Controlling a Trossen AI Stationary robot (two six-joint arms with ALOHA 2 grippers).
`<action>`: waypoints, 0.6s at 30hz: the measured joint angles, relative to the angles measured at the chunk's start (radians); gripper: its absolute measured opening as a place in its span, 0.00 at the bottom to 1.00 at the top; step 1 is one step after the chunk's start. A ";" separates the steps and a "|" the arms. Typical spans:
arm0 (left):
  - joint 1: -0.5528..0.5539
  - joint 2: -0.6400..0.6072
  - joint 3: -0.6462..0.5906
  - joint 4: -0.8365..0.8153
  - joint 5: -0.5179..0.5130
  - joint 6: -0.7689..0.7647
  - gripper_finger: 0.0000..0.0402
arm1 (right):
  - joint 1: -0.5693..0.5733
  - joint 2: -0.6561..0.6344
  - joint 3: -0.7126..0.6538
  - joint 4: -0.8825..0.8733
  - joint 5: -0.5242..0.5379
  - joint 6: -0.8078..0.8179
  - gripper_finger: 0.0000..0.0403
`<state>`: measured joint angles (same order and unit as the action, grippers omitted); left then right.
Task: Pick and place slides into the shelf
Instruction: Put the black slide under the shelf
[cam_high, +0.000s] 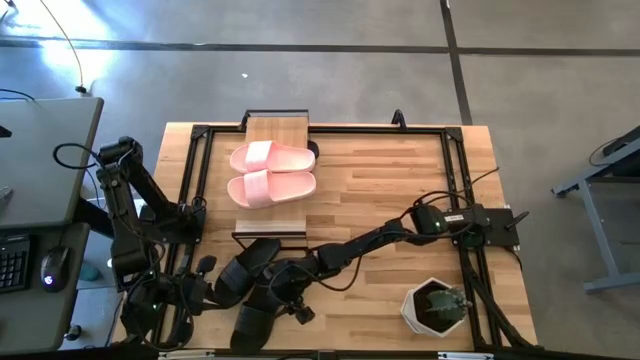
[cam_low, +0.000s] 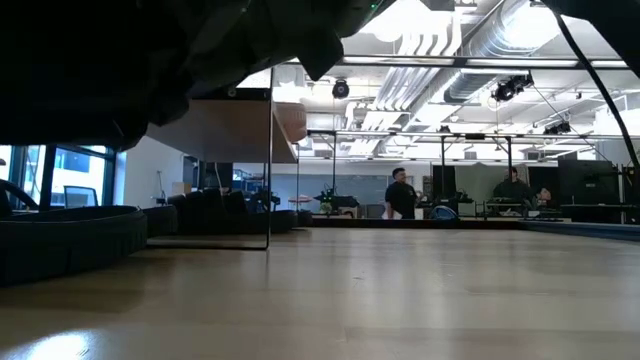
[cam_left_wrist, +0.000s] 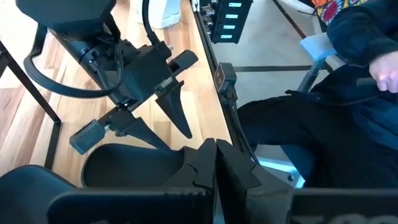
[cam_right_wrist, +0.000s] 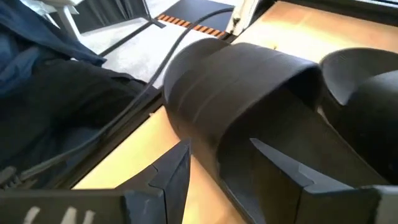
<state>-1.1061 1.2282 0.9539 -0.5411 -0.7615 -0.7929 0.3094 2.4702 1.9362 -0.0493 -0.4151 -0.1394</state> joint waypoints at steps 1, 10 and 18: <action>0.000 0.000 0.000 0.000 0.000 0.000 0.00 | 0.002 0.001 0.000 -0.003 0.000 0.000 0.37; 0.000 0.000 0.000 0.000 -0.001 0.000 0.00 | 0.012 0.047 0.000 0.058 -0.052 0.029 0.37; 0.000 0.000 0.000 -0.009 -0.002 -0.001 0.00 | 0.013 0.047 0.000 0.091 -0.059 0.025 0.37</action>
<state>-1.1061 1.2282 0.9539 -0.5501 -0.7637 -0.7935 0.3225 2.5175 1.9362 0.0417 -0.4743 -0.1140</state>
